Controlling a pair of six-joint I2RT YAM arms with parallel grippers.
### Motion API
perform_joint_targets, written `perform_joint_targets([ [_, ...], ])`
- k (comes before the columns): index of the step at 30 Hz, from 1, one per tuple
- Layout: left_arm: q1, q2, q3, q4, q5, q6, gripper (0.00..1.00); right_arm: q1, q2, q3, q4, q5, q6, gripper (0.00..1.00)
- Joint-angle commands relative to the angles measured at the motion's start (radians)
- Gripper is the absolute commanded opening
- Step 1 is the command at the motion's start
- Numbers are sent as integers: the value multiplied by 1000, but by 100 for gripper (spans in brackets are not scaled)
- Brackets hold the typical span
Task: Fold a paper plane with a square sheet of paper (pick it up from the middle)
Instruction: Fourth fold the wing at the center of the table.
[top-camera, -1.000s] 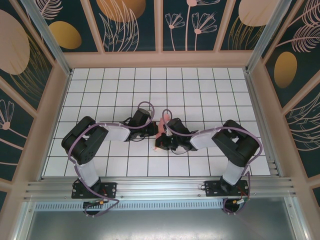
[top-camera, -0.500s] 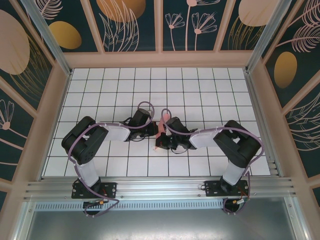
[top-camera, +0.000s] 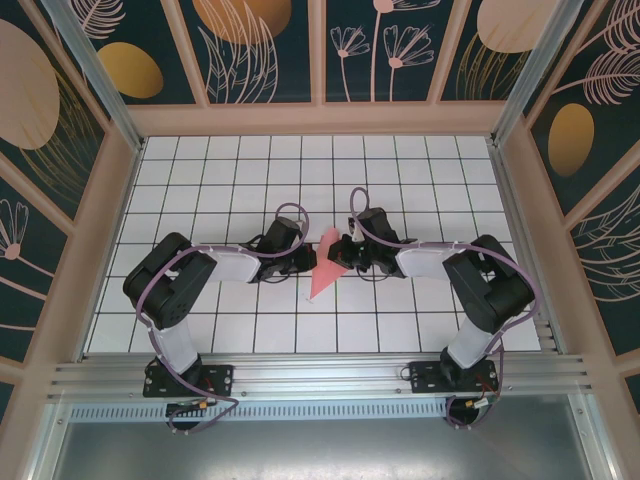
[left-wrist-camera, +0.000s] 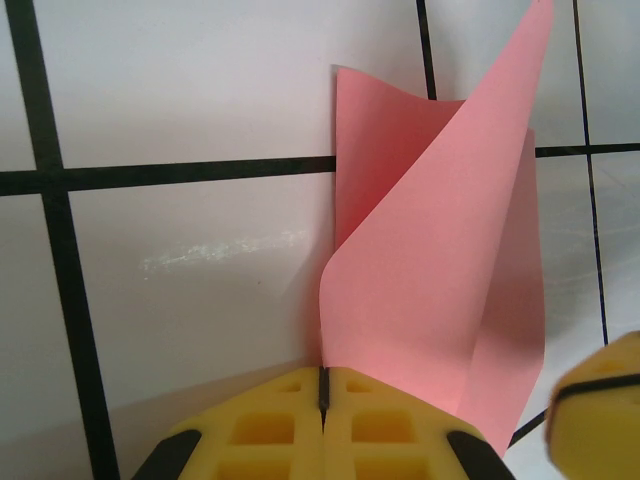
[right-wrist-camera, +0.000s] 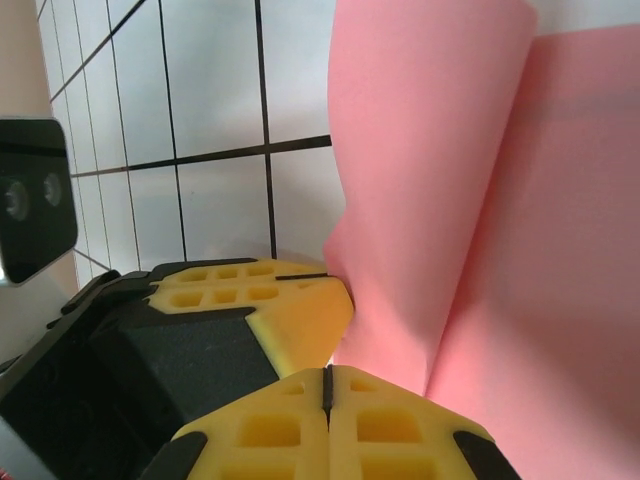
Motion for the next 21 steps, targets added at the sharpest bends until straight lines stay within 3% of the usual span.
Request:
perform_joint_targets([
  [1,-15,90,-7,-91,-5,22,0,4,53,31,52,-50,-6,5],
  [10,-15,93,-6,-114,-17,36,0,-1,143,62,-36,18,-41,5],
  [21,-15,97,-6,-127,-25,37,0,-14,78,140,-71,-25,-80,6],
])
